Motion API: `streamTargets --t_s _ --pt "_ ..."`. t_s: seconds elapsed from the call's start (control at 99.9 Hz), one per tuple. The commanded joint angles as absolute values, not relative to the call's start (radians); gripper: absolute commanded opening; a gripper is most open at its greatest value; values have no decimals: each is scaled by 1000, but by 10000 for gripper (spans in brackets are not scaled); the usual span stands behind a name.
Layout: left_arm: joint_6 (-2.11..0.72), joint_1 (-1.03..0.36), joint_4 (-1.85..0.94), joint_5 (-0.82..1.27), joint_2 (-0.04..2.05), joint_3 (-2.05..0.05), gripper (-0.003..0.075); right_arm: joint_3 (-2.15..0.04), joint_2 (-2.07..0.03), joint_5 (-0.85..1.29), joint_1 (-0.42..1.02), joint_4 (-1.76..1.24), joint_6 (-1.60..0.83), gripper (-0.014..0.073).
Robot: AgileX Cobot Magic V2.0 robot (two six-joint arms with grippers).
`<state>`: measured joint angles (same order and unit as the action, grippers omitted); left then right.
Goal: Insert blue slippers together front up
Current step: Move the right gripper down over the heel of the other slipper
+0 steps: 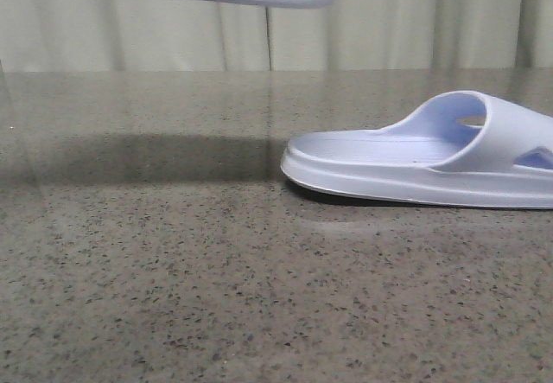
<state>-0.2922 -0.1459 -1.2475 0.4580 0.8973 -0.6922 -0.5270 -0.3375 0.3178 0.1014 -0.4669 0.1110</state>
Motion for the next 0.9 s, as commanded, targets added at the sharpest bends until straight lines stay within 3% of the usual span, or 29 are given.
streamTargets --t_s 0.0,0.601,0.891 --pt "-294 -154 -1294 460 873 -717 17 -514 -356 246 94 -475 227 456" --pt "-300 -154 -1292 476 867 -717 17 -425 -361 335 32 -460 430 456" --pt "-314 -154 -1292 476 869 -717 17 -422 -500 335 19 -458 430 456"
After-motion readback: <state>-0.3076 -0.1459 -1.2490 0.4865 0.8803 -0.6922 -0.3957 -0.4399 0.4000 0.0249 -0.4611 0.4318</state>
